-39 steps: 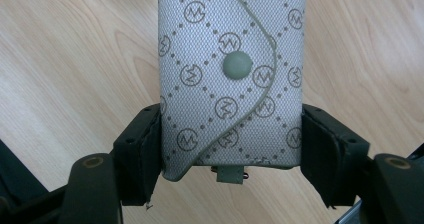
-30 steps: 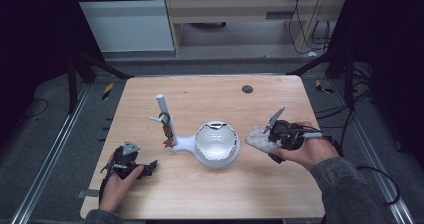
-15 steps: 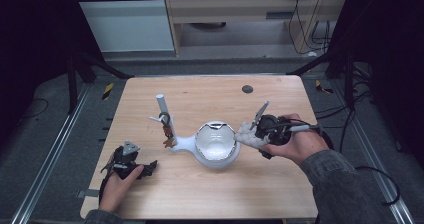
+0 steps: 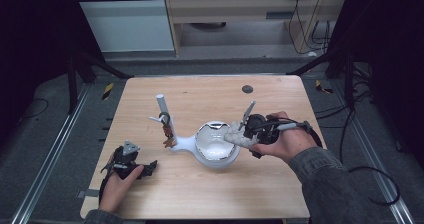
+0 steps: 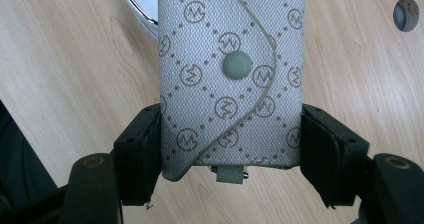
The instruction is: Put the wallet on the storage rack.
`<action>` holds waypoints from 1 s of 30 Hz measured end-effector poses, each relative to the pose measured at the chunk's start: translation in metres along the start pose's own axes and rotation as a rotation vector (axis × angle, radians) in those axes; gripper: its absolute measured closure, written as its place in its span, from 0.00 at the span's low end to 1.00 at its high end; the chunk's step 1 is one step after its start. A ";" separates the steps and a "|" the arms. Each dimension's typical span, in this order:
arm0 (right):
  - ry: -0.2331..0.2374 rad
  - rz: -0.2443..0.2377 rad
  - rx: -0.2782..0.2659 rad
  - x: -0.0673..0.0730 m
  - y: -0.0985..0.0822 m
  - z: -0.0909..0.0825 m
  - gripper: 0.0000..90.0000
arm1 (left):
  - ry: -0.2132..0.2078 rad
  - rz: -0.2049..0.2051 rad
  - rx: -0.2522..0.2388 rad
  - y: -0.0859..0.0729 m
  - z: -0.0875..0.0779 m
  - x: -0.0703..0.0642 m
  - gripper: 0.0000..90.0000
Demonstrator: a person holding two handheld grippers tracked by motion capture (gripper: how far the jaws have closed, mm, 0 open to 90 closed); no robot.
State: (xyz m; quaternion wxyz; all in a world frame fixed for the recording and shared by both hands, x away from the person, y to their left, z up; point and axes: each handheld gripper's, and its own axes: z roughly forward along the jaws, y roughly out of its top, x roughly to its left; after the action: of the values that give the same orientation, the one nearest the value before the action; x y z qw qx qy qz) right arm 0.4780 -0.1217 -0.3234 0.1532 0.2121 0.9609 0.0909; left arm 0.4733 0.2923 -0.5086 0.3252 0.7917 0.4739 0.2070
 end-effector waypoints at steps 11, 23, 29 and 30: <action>-0.023 -0.043 0.009 0.006 0.013 0.005 0.35 | -0.001 0.000 0.002 0.000 0.000 0.000 0.00; -0.014 -0.081 0.042 0.015 0.024 0.018 0.35 | 0.000 0.000 0.001 0.000 0.000 0.000 0.00; 0.002 -0.101 0.064 0.020 0.031 0.027 0.35 | -0.001 0.000 0.001 0.000 0.000 0.000 0.00; 0.005 -0.104 0.065 0.021 0.033 0.028 0.35 | -0.001 0.001 0.001 0.000 0.000 0.000 0.00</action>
State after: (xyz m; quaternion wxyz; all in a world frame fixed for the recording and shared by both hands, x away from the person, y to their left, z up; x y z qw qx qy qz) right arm 0.4820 -0.0801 -0.3469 0.1482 0.1664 0.9735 0.0521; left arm 0.4731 0.2922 -0.5085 0.3251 0.7921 0.4736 0.2066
